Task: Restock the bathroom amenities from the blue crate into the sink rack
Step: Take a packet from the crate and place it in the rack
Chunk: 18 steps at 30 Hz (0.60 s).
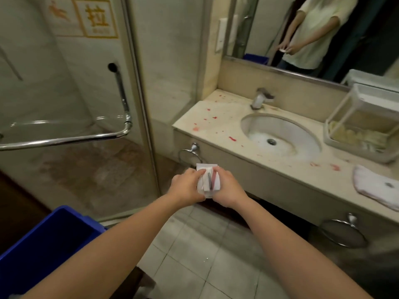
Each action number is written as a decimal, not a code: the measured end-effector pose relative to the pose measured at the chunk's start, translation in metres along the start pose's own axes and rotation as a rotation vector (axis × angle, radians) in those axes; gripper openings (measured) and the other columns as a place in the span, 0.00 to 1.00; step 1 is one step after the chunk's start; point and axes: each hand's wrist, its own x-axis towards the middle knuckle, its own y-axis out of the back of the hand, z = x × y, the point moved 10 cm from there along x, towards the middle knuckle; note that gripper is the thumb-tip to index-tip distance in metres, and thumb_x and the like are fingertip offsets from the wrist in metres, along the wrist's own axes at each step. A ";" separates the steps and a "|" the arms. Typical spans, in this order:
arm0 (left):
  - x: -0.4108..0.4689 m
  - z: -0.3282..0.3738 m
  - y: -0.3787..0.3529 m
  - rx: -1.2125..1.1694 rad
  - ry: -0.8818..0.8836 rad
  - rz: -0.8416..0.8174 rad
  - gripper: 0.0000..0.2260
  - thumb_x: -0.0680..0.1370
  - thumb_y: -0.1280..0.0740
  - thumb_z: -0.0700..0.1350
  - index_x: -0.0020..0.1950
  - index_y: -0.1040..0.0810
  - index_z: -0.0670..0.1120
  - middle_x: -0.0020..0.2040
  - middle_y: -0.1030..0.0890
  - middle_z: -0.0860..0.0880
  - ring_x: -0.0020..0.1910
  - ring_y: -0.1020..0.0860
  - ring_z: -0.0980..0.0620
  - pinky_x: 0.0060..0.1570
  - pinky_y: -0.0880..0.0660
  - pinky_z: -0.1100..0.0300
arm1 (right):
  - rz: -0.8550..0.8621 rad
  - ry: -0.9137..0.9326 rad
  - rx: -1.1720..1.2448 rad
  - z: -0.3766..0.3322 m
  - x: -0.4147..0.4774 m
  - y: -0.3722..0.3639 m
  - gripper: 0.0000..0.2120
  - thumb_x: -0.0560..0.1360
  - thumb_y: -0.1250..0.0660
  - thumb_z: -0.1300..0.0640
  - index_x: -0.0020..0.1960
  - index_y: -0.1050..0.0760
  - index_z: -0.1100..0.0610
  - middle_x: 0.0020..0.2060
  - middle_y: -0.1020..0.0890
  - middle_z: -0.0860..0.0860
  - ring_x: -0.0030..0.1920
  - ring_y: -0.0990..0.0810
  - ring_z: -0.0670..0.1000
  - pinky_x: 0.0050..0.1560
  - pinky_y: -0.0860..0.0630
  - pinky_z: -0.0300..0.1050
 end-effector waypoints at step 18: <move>0.071 0.234 -0.078 0.163 -0.421 -0.055 0.33 0.67 0.29 0.54 0.71 0.35 0.55 0.56 0.23 0.53 0.59 0.27 0.52 0.62 0.39 0.52 | 0.339 -0.281 0.082 0.155 -0.095 0.175 0.42 0.67 0.27 0.57 0.77 0.41 0.50 0.71 0.34 0.51 0.68 0.29 0.52 0.58 0.31 0.40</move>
